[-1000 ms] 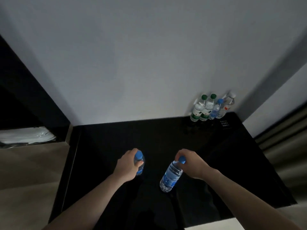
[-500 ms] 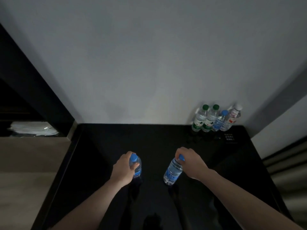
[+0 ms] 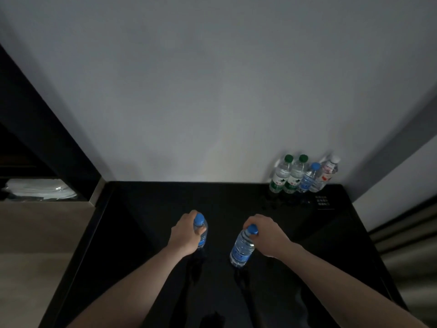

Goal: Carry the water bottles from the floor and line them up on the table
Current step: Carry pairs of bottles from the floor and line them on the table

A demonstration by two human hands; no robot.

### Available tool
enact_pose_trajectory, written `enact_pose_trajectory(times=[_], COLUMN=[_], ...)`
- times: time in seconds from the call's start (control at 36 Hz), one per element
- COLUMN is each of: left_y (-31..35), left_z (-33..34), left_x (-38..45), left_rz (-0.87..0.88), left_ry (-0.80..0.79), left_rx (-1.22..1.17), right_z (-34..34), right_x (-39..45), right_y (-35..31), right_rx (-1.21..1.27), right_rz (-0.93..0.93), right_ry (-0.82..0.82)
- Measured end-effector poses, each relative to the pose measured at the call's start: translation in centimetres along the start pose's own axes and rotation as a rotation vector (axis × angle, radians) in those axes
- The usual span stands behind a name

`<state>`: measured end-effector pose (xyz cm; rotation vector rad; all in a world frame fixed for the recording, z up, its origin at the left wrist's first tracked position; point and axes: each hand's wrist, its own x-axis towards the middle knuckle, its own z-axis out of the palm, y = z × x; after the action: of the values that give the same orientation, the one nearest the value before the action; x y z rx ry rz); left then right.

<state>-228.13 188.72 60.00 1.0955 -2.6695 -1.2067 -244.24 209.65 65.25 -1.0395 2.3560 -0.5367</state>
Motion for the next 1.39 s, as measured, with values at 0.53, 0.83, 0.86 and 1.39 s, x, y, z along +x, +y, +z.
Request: enact_pose_trajectory(times=[0.53,0.83,0.86,1.39], left_y=[3.6,6.4,6.7,12.3], left_z=[3.6,4.6,4.7,6.0], left_x=[5.8,9.4,9.8,17.0], left_rz=[-0.087,-0.101,-0.102,-0.089], left_ry=[0.105,0.114,0.113,0.072], left_rx=[-0.010,-0.018,-0.017,-0.107], right_z=[-9.3,-12.5,-12.7,-15.3], right_x=[10.6,16.6,17.1,22.9], right_y=[6.5,8.6,8.8,10.8], right_rx=[-0.169,-0.265,-0.274,-0.324], right_rz=[-0.128,-0.174,-0.181,-0.233], right_ry=[-0.006,0.054,0.050,0.078])
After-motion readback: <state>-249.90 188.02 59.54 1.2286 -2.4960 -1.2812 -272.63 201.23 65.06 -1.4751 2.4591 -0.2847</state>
